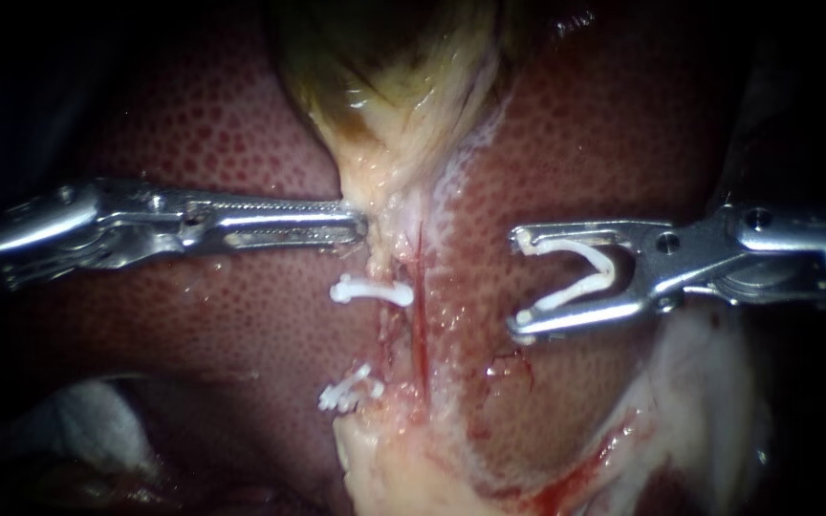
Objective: Clipping first clip right tube
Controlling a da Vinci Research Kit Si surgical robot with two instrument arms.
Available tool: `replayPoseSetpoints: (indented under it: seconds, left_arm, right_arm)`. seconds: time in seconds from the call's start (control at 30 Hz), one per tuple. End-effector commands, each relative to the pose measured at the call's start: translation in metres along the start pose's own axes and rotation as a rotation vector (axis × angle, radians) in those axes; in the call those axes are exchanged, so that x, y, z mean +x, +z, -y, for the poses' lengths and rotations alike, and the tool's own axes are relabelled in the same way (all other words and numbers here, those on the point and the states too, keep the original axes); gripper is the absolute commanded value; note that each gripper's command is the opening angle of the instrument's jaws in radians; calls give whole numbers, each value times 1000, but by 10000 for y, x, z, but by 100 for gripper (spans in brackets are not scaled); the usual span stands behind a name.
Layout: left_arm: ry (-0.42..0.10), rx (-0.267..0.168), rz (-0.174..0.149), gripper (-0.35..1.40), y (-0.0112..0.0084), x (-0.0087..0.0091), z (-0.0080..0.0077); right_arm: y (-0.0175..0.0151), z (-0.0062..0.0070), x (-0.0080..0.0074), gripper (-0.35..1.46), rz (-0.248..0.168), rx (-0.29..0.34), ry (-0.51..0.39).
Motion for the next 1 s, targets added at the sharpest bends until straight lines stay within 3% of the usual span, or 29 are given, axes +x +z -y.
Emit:
replayPoseSetpoints:
  seconds: [0.03,0.17,0.3,0.43,0.63,0.77,1.0]
  left_arm:
    - [0,-1,0,-35,-2,1,0]
    - [-2,-9,2,-35,-14,4,-1]
    - [-10,-3,1,-35,-40,20,1]
    - [-32,11,-38,-35,-78,41,4]
    - [-14,30,-94,-35,-124,71,7]
    - [3,31,-117,-35,-137,85,3]
    - [7,37,-124,-35,-136,86,-4]
  right_arm:
    - [0,0,0,49,0,1,0]
    - [0,0,0,49,0,1,0]
    - [0,0,-1,49,0,0,-1]
    - [1,0,-1,49,0,0,-1]
    - [1,0,-2,49,0,0,-1]
    - [1,0,-2,49,0,0,-1]
    - [3,-1,-5,49,1,-2,-3]
